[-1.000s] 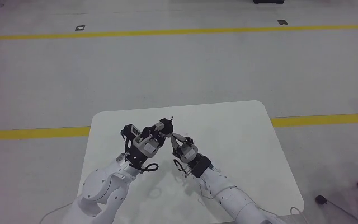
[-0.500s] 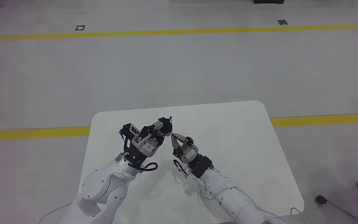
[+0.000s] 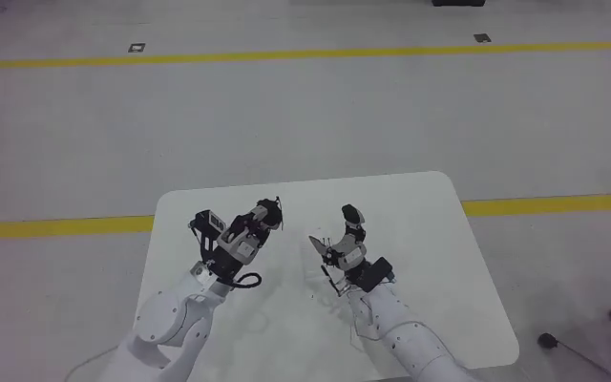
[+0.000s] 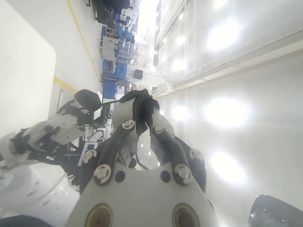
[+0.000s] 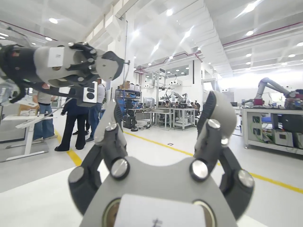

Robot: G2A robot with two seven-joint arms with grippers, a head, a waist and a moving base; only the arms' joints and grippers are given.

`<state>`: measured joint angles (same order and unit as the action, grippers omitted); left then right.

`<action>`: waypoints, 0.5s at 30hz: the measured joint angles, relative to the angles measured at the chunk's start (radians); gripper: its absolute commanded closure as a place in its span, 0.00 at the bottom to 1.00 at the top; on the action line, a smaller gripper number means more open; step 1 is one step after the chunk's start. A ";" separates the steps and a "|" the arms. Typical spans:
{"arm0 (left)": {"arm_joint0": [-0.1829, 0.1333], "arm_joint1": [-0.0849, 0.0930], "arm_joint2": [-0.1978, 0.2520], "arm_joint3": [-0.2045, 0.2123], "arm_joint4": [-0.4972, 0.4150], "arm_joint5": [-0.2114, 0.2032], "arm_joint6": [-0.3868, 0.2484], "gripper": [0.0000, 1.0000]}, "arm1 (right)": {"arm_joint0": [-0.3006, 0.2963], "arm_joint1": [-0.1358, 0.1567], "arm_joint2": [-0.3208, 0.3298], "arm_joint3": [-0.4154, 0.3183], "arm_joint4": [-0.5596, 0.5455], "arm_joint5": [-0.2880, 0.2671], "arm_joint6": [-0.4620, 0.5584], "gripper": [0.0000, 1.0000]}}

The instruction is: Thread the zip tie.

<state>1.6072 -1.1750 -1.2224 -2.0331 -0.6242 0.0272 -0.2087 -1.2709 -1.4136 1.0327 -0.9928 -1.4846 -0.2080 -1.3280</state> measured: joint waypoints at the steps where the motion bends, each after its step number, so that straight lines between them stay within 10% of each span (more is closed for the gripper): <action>1: 0.005 0.001 -0.001 0.003 0.004 0.002 -0.001 1.00 | -0.010 0.006 0.016 -0.010 0.006 -0.014 0.015 0.00; 15: 0.022 0.003 -0.011 0.008 0.016 0.014 -0.002 1.00 | -0.023 0.013 0.037 -0.025 0.017 -0.036 0.044 0.00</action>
<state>1.6291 -1.1720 -1.2334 -2.0246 -0.6087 0.0415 -0.2109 -1.2942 -1.4003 1.0699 -1.0181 -1.4679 -0.2443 -1.2836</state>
